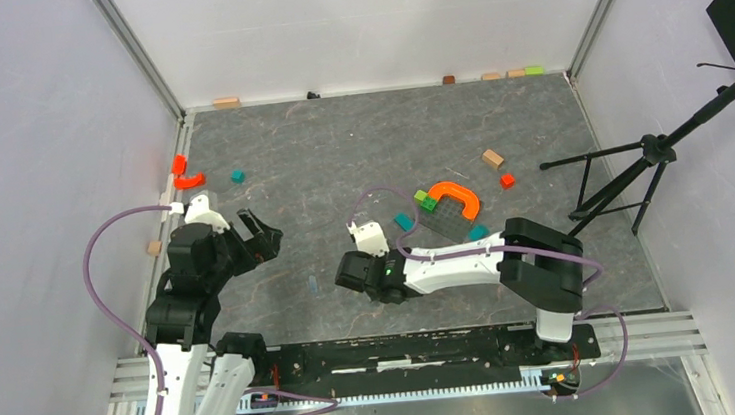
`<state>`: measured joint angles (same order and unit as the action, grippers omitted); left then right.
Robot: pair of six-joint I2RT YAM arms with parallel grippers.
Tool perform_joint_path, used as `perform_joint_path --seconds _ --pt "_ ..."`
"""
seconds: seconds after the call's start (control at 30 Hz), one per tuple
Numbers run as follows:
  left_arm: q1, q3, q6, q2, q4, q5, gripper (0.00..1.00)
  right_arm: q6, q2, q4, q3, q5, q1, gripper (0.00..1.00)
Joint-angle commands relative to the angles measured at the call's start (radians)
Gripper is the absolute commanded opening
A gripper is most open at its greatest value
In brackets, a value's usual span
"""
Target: Insert the pens into the pen caps
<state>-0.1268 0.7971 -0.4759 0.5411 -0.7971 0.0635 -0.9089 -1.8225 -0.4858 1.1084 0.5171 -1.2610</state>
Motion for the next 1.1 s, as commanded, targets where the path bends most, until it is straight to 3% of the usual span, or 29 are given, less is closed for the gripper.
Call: perform_joint_path --seconds 0.0,0.47,0.63,0.9,1.07 --pt "-0.005 -0.001 0.009 0.003 0.039 0.019 1.0 0.011 0.031 -0.003 -0.033 0.039 0.007 0.5" --pt "-0.005 -0.002 0.007 0.008 0.039 0.014 1.0 0.074 0.18 0.003 -0.211 0.073 0.05 0.47" --pt "-0.005 -0.004 0.007 0.016 0.04 0.012 1.0 0.201 0.219 0.095 -0.251 0.06 0.06 0.47" --pt "-0.005 -0.004 0.004 0.012 0.039 0.005 1.0 0.395 0.242 0.208 -0.285 -0.11 0.136 0.44" --pt "-0.005 -0.006 0.005 0.013 0.04 0.001 1.0 0.397 0.254 0.233 -0.328 -0.216 0.198 0.41"
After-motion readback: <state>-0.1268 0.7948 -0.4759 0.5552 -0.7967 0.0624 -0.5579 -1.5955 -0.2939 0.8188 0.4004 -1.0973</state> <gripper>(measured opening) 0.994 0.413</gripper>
